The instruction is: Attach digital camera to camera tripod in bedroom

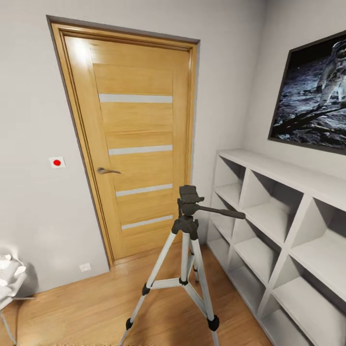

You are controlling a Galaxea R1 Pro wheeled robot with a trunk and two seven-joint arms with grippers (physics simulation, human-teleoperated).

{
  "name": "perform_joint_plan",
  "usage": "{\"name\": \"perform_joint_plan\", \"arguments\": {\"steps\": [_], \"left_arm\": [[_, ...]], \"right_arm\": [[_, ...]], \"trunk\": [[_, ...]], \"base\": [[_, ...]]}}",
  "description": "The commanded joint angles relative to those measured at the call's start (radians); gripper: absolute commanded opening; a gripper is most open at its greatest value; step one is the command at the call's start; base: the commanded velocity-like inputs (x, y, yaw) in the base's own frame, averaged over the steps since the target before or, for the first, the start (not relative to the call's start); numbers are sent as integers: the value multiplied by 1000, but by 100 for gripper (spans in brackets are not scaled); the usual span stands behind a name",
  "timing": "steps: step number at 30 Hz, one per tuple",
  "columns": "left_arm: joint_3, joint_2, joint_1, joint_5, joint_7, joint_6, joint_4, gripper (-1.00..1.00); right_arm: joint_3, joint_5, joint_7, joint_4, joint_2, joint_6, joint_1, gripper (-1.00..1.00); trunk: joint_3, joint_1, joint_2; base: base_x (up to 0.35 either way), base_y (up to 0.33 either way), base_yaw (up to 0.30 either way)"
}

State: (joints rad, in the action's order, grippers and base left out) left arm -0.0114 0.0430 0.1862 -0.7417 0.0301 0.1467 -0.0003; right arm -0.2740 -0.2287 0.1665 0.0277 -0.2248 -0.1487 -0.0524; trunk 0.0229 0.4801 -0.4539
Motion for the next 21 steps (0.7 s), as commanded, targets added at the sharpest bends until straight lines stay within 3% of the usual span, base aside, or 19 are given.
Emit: {"name": "perform_joint_plan", "arguments": {"steps": [1, 11, 21], "left_arm": [[-1, 1, 1, 1, 2, 3, 0, -100], [-1, 1, 1, 1, 2, 2, 0, -100], [-1, 1, 1, 1, 2, 2, 0, -100]], "right_arm": [[-8, -8, 2, 3, -1, -6, -1, 100], [-9, -8, 2, 3, -1, -6, -1, 100], [-10, -7, 2, 3, -1, -5, -1, 100]], "trunk": [[2, 1, -2], [2, 1, -2], [2, 1, -2]], "base": [[0, 0, 275], [0, 0, 258], [0, 0, 45]]}}
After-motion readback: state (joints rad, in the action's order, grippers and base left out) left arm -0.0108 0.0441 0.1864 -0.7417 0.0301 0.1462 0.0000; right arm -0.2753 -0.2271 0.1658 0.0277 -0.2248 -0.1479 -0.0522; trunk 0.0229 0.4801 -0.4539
